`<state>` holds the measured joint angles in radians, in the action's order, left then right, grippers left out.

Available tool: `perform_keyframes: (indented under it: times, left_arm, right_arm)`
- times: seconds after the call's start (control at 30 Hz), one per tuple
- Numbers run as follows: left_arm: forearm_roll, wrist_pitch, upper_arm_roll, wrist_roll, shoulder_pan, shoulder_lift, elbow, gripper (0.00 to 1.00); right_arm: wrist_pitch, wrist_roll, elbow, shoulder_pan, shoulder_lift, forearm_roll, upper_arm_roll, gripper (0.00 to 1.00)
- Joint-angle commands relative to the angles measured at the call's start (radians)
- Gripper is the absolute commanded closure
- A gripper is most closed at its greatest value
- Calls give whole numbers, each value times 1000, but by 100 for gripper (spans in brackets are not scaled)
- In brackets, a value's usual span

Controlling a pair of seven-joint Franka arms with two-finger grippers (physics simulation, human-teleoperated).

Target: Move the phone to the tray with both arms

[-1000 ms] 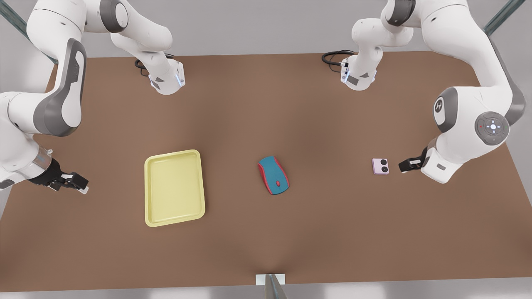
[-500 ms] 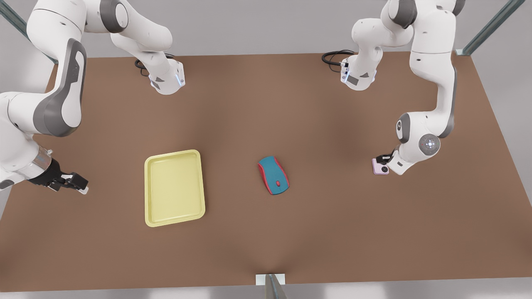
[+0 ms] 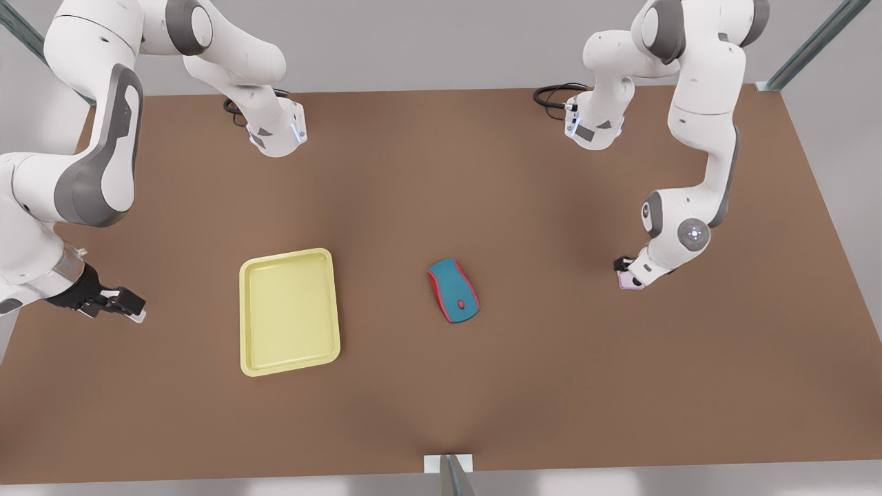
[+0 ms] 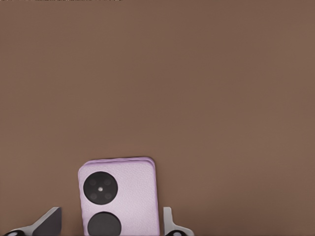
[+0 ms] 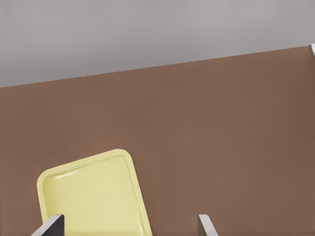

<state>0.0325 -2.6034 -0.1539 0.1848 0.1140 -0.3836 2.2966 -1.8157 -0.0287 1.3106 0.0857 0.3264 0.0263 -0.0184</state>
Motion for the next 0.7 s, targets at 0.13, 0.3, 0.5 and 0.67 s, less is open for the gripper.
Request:
perform_keyframes:
  times: [0.13, 0.3, 0.5, 0.67]
  left_arm:
    - [12, -57, -1, 147, 0, -20, 11, 0]
    - [12, -70, 1, 147, 0, -38, 12, 0]
    - [12, -70, 1, 147, 0, -46, 11, 19]
    - [12, -58, 2, 142, 0, -41, 4, 19]
  right_arm:
    - [1, 3, -1, -4, -1, -11, 1, 0]
    - [3, 1, -1, -1, -3, -5, 1, 0]
    - [3, 1, -1, 0, -1, -3, 1, 0]
    - [3, 1, -1, 0, -1, -2, 0, 0]
